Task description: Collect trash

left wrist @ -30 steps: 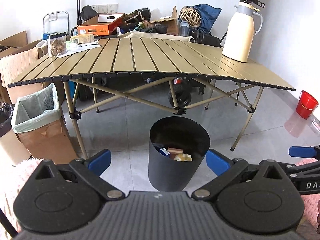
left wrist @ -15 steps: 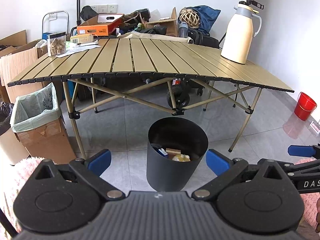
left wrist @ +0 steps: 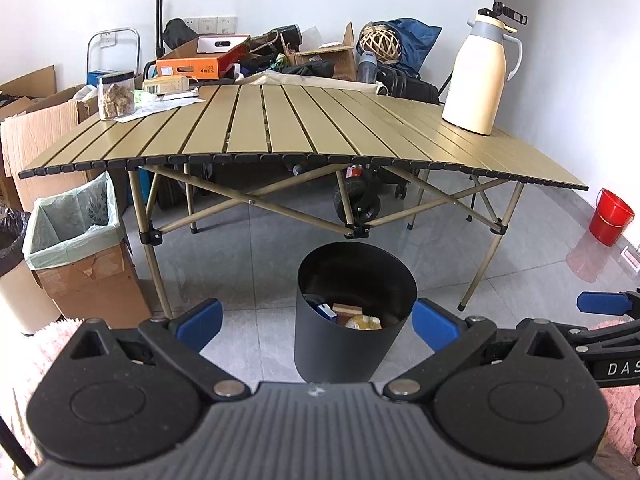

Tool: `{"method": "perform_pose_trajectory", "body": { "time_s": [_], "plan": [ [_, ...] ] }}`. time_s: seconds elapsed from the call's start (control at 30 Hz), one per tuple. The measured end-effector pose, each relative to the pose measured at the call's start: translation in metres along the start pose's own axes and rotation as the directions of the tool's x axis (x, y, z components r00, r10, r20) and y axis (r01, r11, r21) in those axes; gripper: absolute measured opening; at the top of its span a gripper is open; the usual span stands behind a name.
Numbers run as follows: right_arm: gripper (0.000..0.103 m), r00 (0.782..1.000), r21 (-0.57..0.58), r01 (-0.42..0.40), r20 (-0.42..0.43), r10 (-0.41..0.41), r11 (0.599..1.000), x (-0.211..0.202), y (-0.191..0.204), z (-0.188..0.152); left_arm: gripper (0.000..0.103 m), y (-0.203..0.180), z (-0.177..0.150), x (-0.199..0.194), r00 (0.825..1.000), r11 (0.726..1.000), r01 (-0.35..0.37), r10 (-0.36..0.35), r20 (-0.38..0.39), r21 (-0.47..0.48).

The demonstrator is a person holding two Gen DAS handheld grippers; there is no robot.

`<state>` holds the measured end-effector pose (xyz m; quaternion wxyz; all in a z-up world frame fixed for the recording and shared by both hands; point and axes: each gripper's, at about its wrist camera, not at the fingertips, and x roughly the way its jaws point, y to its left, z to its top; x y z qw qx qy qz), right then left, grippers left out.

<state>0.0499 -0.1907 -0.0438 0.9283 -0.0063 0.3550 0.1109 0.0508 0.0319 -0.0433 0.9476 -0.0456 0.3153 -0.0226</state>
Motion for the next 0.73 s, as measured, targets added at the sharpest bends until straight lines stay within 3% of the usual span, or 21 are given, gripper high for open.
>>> {"method": "perform_pose_trajectory", "body": {
  "time_s": [0.73],
  "plan": [
    [0.103, 0.998, -0.018, 0.010, 0.058, -0.009, 1.000, -0.013, 0.003, 0.005, 0.103, 0.002, 0.005, -0.011, 0.997, 1.000, 0.003, -0.003, 0.071, -0.008]
  ]
}}
